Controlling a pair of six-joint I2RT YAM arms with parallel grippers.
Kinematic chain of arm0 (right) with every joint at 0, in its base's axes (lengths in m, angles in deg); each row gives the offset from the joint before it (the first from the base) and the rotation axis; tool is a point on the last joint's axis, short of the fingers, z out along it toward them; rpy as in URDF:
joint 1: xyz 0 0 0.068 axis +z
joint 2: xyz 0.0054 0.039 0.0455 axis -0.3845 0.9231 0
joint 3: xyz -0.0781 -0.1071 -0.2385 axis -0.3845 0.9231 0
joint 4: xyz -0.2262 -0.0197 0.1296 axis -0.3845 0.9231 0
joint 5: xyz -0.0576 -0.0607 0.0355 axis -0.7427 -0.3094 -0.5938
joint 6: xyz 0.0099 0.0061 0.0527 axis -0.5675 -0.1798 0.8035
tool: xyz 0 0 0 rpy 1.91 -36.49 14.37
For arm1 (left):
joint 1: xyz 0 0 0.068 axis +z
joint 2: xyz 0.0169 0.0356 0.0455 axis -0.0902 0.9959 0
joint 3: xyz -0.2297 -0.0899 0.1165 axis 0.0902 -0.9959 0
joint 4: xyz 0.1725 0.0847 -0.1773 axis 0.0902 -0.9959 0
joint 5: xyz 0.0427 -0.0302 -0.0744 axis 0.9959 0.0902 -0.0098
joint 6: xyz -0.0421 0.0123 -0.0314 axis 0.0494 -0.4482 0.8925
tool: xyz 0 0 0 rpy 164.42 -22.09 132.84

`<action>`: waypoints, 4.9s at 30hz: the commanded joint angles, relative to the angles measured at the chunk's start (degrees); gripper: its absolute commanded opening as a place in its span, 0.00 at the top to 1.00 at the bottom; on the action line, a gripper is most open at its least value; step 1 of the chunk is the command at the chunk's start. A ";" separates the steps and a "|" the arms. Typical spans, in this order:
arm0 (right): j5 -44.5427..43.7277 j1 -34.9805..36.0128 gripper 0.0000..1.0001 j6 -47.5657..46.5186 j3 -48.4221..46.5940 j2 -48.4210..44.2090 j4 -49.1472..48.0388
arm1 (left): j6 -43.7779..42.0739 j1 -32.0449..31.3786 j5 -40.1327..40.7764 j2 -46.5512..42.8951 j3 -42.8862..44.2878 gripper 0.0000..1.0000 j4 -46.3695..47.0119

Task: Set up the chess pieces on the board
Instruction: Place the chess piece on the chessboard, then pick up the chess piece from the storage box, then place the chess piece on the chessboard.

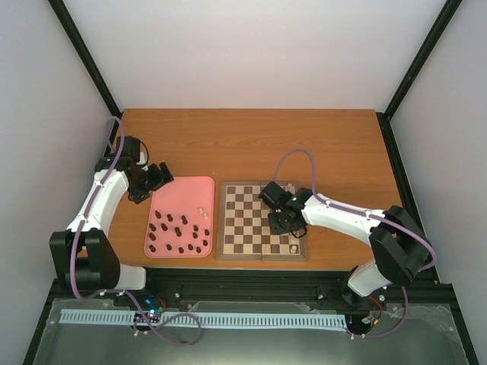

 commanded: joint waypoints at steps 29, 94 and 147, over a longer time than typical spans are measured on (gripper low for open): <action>15.75 10.49 0.58 -18.23 -49.32 32.22 3.56 | 0.21 -0.13 -1.25 -2.01 -0.93 0.00 1.53; 7.81 9.62 0.97 -7.13 -18.62 2.34 16.60 | -0.51 -0.13 -0.50 -2.08 -1.54 0.00 1.14; 5.57 1.80 0.79 -2.96 -0.49 -3.24 7.58 | -0.65 -0.13 0.19 -2.62 -2.65 0.00 0.65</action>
